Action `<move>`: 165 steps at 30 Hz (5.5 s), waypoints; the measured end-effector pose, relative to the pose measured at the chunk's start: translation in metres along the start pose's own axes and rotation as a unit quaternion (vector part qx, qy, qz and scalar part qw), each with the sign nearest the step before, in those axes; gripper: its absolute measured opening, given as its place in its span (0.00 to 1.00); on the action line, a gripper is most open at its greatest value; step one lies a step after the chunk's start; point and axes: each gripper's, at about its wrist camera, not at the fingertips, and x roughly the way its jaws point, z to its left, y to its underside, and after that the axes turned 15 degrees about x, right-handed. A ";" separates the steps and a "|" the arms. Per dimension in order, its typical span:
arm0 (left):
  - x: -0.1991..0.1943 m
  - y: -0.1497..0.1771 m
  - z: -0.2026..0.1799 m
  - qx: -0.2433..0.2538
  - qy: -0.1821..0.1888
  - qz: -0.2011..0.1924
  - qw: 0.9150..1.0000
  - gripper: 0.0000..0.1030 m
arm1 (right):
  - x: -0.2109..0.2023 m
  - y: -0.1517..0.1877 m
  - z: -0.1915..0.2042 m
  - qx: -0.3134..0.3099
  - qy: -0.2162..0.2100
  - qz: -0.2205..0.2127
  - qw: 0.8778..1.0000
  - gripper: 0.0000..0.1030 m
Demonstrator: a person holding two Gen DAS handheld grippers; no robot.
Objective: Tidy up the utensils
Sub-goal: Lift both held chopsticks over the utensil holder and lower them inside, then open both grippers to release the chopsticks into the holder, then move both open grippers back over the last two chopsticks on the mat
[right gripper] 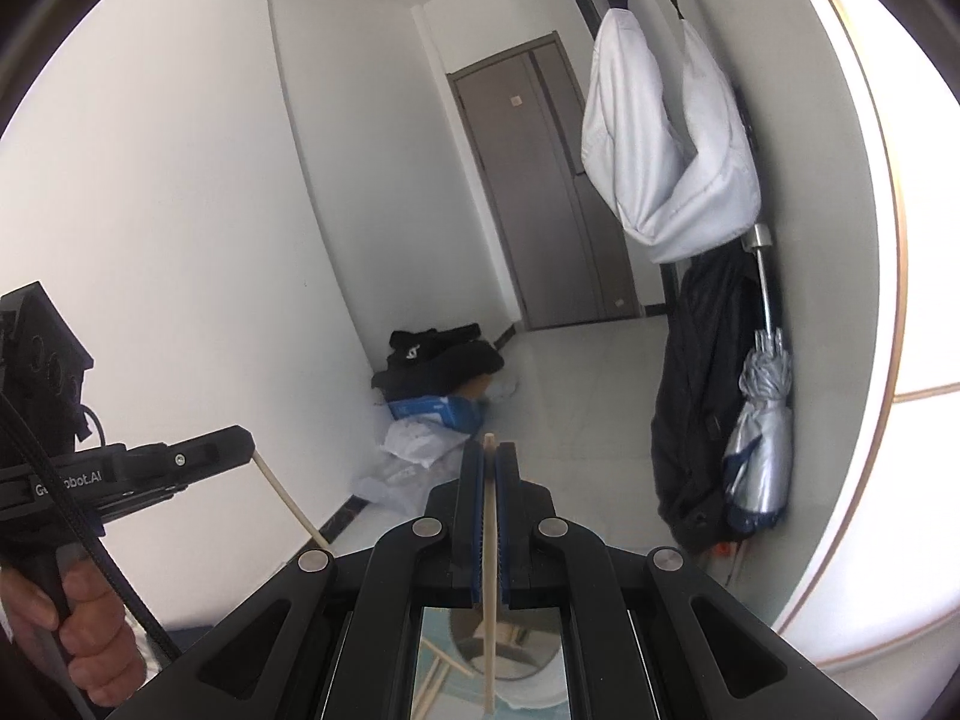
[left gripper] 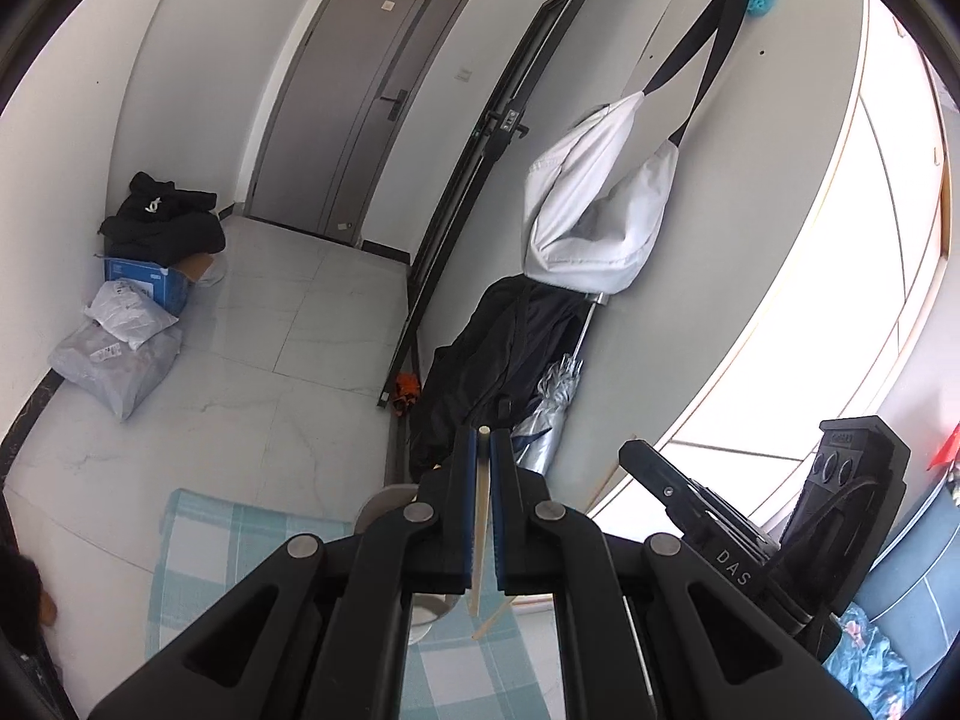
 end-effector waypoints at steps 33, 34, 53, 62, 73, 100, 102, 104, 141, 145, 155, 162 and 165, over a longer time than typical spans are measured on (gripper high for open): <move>0.073 -0.001 0.065 -0.013 -0.052 0.037 0.998 0.01 | 0.142 -0.014 0.003 -0.052 -0.006 0.039 0.998 0.03; 0.075 0.000 0.065 -0.009 -0.050 0.040 0.998 0.01 | 0.142 -0.012 0.002 -0.052 -0.007 0.040 0.998 0.03; 0.094 0.024 0.065 -0.020 -0.031 0.077 0.996 0.01 | 0.127 0.013 0.003 -0.070 -0.033 0.052 0.996 0.03; 0.104 0.034 0.062 -0.019 -0.007 0.084 0.996 0.02 | 0.142 0.031 -0.010 -0.057 -0.022 0.101 0.993 0.03; 0.125 0.050 0.067 -0.044 0.024 0.127 0.991 0.03 | 0.152 0.047 -0.016 -0.065 -0.017 0.141 0.988 0.03; 0.036 0.037 0.042 -0.039 -0.088 0.067 0.993 0.79 | 0.063 0.038 -0.023 0.001 0.021 0.092 0.996 0.51; 0.023 0.039 0.037 -0.031 -0.106 0.054 0.992 0.80 | 0.051 0.041 -0.016 -0.001 0.023 0.085 0.996 0.55; 0.011 0.042 0.030 -0.018 -0.120 0.046 0.992 0.85 | 0.040 0.044 -0.010 -0.001 0.019 0.079 0.997 0.64; -0.042 0.160 0.050 -0.046 -0.224 0.016 0.973 0.99 | -0.004 0.180 0.002 0.003 0.072 0.102 0.992 0.92; -0.033 0.168 0.054 -0.048 -0.229 0.026 0.972 0.99 | 0.015 0.193 -0.008 0.012 0.108 0.127 0.986 0.92; -0.015 0.198 0.086 -0.098 -0.220 0.089 0.967 0.99 | 0.052 0.225 -0.036 0.039 0.145 0.193 0.970 0.92; -0.004 0.204 0.099 -0.092 -0.222 0.122 0.963 0.99 | 0.081 0.246 -0.028 0.011 0.140 0.243 0.960 0.84; -0.002 0.205 0.108 -0.100 -0.222 0.132 0.961 0.99 | 0.097 0.251 -0.020 -0.002 0.144 0.254 0.956 0.82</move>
